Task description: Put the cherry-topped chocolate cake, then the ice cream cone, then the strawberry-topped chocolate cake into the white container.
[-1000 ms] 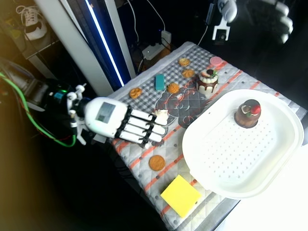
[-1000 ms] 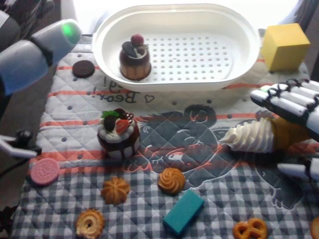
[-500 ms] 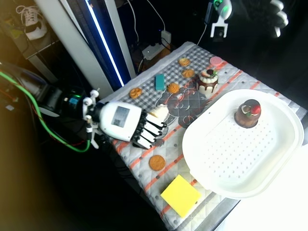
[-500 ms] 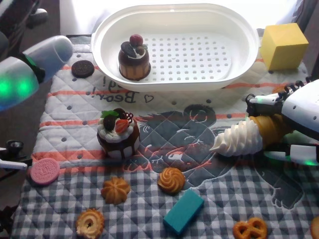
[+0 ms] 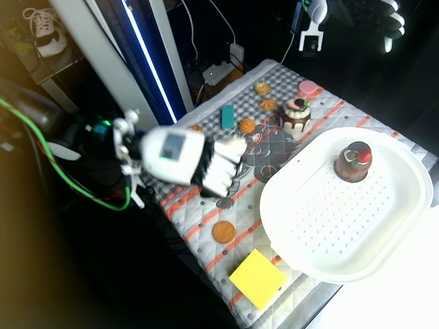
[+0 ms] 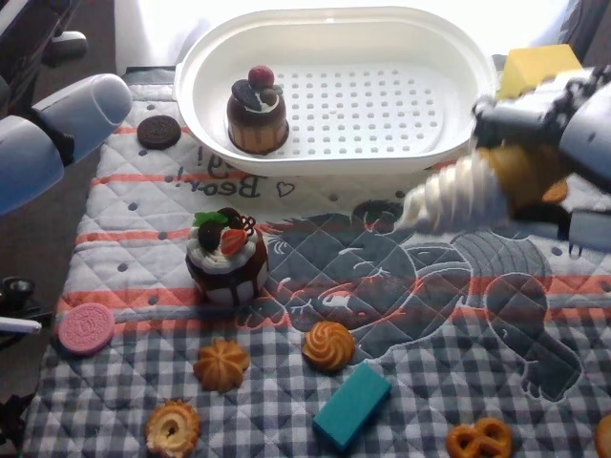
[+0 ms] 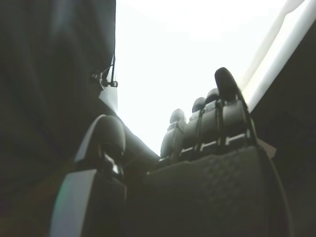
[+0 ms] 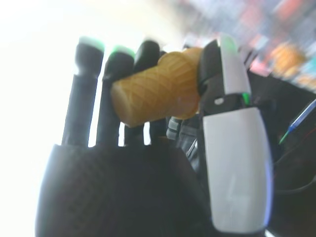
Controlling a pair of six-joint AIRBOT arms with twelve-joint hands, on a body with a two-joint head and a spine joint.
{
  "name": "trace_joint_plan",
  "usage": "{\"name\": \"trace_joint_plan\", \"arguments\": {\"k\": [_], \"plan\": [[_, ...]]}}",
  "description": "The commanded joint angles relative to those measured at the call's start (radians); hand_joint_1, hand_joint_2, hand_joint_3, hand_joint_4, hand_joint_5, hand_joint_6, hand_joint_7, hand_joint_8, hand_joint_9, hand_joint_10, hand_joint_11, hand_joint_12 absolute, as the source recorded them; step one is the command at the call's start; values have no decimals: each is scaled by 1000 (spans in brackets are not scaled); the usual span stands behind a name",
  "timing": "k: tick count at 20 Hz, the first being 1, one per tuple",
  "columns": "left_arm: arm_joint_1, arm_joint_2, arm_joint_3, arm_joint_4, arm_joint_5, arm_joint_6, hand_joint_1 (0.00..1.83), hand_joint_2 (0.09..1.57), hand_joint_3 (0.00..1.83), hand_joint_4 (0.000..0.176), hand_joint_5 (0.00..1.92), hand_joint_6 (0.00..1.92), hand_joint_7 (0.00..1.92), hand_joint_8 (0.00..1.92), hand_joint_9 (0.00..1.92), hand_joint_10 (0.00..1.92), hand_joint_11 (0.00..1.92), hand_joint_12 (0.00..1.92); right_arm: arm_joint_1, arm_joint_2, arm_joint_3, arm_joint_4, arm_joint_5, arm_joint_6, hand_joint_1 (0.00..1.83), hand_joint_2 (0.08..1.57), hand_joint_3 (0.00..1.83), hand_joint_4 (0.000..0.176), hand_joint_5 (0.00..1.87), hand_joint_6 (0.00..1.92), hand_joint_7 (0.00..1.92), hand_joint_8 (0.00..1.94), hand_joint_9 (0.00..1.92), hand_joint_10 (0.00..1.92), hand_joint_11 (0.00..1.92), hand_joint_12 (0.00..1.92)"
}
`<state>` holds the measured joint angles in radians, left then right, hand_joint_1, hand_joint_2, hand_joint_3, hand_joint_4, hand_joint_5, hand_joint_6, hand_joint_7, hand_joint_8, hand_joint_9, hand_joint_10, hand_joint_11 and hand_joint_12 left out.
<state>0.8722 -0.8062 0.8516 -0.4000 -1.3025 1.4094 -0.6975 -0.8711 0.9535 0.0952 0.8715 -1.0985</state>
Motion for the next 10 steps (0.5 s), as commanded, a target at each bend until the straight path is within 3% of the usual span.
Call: {"name": "trace_joint_plan", "arguments": {"k": [1, 2, 3, 4, 5, 6, 7, 8, 9, 10], "plan": [[-3, 7, 0, 15, -132, -6, 342, 1307, 0, 81, 29, 2, 0, 0, 15, 5, 0, 635, 28, 8, -3, -9, 153, 1, 1152, 1270, 0, 0, 642, 1389, 778, 1483, 711, 1535, 686, 1800], [-1, 7, 0, 14, -132, -6, 367, 1309, 0, 66, 29, 2, 0, 0, 15, 4, 0, 637, 47, 8, -1, -19, 154, 1, 1302, 1238, 0, 0, 656, 1291, 775, 1407, 780, 1546, 717, 1810], [1, 6, 0, 14, -133, -7, 373, 1308, 0, 62, 29, 2, 0, 0, 19, 6, 0, 639, 70, 7, 7, -26, 154, 1, 1227, 1250, 1, 0, 691, 1182, 787, 1580, 1005, 1734, 999, 1899], [1, 5, 0, 14, -133, -7, 381, 1307, 0, 64, 26, 1, 0, 0, 17, 4, 0, 625, 87, -2, 17, -27, 149, -2, 1136, 1227, 0, 0, 764, 1272, 947, 1728, 1141, 1846, 1165, 1917], [1, 4, 0, 14, -133, -7, 419, 1306, 0, 69, 25, 0, 0, 0, 3, 0, 0, 516, 109, -14, 32, -26, 134, -2, 1194, 1243, 1, 0, 723, 1177, 830, 1621, 997, 1760, 1012, 1920], [4, 4, -1, 16, -134, -7, 426, 1321, 2, 66, 18, 2, 0, 0, 0, 0, 0, 519, 151, -42, 62, -26, 90, -3, 1173, 1236, 0, 0, 739, 1251, 806, 1468, 765, 1575, 685, 1921], [9, 4, -2, 18, -135, -7, 441, 1330, 4, 66, 22, 4, 0, 0, 0, 0, 0, 521, 181, -64, 89, -26, 46, -6, 1300, 1214, 0, 0, 720, 1286, 790, 1306, 816, 1499, 691, 1858], [14, 4, -3, 20, -136, -7, 460, 1344, 3, 52, 22, 2, 0, 0, 0, 0, 0, 561, 229, -97, 124, -26, -16, -18, 1229, 1214, 0, 0, 693, 1310, 891, 1282, 981, 1407, 924, 1761], [17, 4, -4, 22, -137, -7, 476, 1350, 1, 45, 20, 1, 0, 0, 0, 0, 0, 601, 264, -119, 155, -26, -62, -20, 1325, 1202, 0, 0, 667, 1285, 841, 1238, 916, 1436, 865, 1757], [18, 3, -4, 22, -136, -7, 465, 1345, 0, 54, 20, 1, 0, 0, 0, 0, 0, 606, 292, -147, 183, -11, -105, -43, 1228, 1239, 9, 0, 670, 1243, 814, 1494, 853, 1660, 877, 1888]]}}
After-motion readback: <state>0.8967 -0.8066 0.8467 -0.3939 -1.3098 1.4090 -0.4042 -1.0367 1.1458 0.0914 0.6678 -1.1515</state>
